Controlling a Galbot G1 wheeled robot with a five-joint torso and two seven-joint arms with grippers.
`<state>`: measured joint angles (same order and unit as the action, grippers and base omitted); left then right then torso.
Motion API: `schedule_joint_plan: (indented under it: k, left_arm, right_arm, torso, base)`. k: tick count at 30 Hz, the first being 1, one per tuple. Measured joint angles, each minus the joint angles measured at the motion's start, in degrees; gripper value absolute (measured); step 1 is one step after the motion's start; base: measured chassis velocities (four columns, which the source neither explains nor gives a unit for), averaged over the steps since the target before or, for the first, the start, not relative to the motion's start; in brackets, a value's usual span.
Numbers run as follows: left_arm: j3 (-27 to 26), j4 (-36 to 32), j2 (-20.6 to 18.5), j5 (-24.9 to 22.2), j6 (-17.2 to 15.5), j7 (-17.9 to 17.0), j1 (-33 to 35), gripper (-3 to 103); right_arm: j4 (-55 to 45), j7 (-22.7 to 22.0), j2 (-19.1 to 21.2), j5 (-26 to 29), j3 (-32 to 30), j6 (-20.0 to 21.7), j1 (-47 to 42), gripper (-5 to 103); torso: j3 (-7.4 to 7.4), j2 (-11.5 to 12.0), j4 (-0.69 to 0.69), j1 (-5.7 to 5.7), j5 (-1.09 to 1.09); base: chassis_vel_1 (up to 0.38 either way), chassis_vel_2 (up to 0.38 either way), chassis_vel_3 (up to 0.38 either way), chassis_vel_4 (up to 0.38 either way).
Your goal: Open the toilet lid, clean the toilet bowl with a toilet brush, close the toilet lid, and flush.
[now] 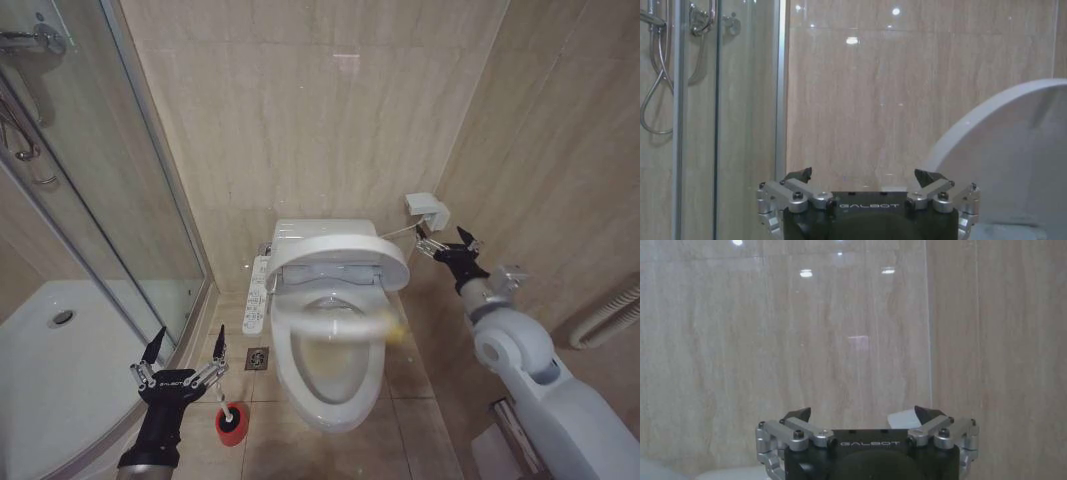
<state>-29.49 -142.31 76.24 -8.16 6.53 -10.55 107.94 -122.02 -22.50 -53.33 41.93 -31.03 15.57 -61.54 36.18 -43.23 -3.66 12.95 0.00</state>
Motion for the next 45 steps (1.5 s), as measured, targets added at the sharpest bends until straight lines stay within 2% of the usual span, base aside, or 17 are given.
schedule_joint_plan:
  k: [6,10,11,15,24,26,29,30,32,34,37,42,45]
  left_arm:
    - [0.0,0.0,0.0,0.0,0.0,0.0,0.0,100]
    - [0.0,0.0,0.0,0.0,0.0,0.0,0.0,100]
    - [0.0,0.0,0.0,0.0,0.0,0.0,0.0,100]
    - [0.0,0.0,0.0,0.0,0.0,0.0,0.0,100]
    - [0.0,0.0,0.0,0.0,0.0,0.0,0.0,100]
    - [-0.01,0.0,0.0,0.0,0.0,0.0,0.0,100]
    - [-0.01,0.0,0.0,0.0,0.0,0.0,0.0,100]
    - [-0.01,0.0,0.0,0.0,0.0,0.0,0.0,100]
    - [0.0,0.0,0.0,0.0,0.0,0.0,0.0,100]
    - [0.0,0.0,0.0,0.0,0.0,0.0,0.0,100]
    - [0.0,0.0,0.0,0.0,0.0,0.0,0.0,100]
    - [0.0,0.0,0.0,0.0,0.0,0.0,0.0,100]
    - [0.0,0.0,0.0,0.0,0.0,0.0,0.0,100]
  right_arm:
    - [-5.23,-1.34,-0.91,0.13,-3.2,0.2,-6.4,100]
    - [-10.18,-0.54,-4.02,-1.03,-6.65,-0.03,-16.51,100]
    - [-10.18,-0.54,-4.02,-1.03,-6.65,-0.03,-16.51,100]
    - [-13.16,2.38,-6.27,-4.69,-7.33,-2.2,-24.14,100]
    - [-17.96,3.82,-13.3,-11.45,-6.64,-2.67,-34.21,100]
    - [-18.47,4.01,-14.37,-12.09,-6.63,-2.73,-35.12,100]
    - [-20.3,5.26,-18.75,-14.31,-6.7,-3.18,-38.56,100]
    - [-20.3,5.26,-18.75,-14.31,-6.7,-3.18,-38.56,100]
    - [-20.74,7.54,-21.31,-17.19,-6.29,-3.75,-41.27,100]
    - [-20.24,10.19,-21.98,-20.15,-6.25,-5.56,-42.59,100]
    - [-19.65,12.17,-21.84,-21.21,-7.17,-6.43,-42.87,100]
    - [-19.23,13.18,-21.52,-21.18,-7.97,-7.33,-43.45,100]
    - [-18.79,13.31,-23.37,-21.11,-9.76,-7.71,-43.31,100]
  torso:
    - [0.0,0.0,0.0,0.01,-0.01]
    - [0.0,0.0,-0.03,0.0,0.01]
    - [0.0,0.0,-0.03,0.0,0.01]
    - [0.0,0.0,-0.02,0.0,-0.01]
    - [0.0,0.0,-0.02,0.0,-0.01]
    - [0.0,0.0,-0.02,0.0,-0.01]
    - [0.0,0.0,-0.01,0.0,-0.01]
    - [0.0,0.0,-0.01,0.0,-0.01]
    - [0.0,0.0,-0.02,0.0,-0.01]
    - [0.0,0.0,-0.02,0.0,-0.01]
    - [0.0,0.0,0.0,0.0,0.0]
    - [0.0,0.0,0.0,0.01,0.0]
    - [0.0,0.0,-0.01,0.01,0.0]
  base:
    - [0.0,0.0,0.0,0.0]
    - [0.0,0.0,0.0,0.0]
    - [0.0,0.0,0.0,0.0]
    - [0.0,0.0,0.0,0.0]
    - [0.0,0.0,0.0,0.0]
    - [0.0,0.0,0.0,0.0]
    - [0.0,0.0,0.0,0.0]
    - [0.0,0.0,0.0,0.0]
    - [0.0,0.0,0.0,0.0]
    - [0.0,0.0,0.0,0.0]
    - [0.0,0.0,0.0,0.0]
    - [0.0,0.0,0.0,0.0]
    - [0.0,0.0,0.0,0.0]
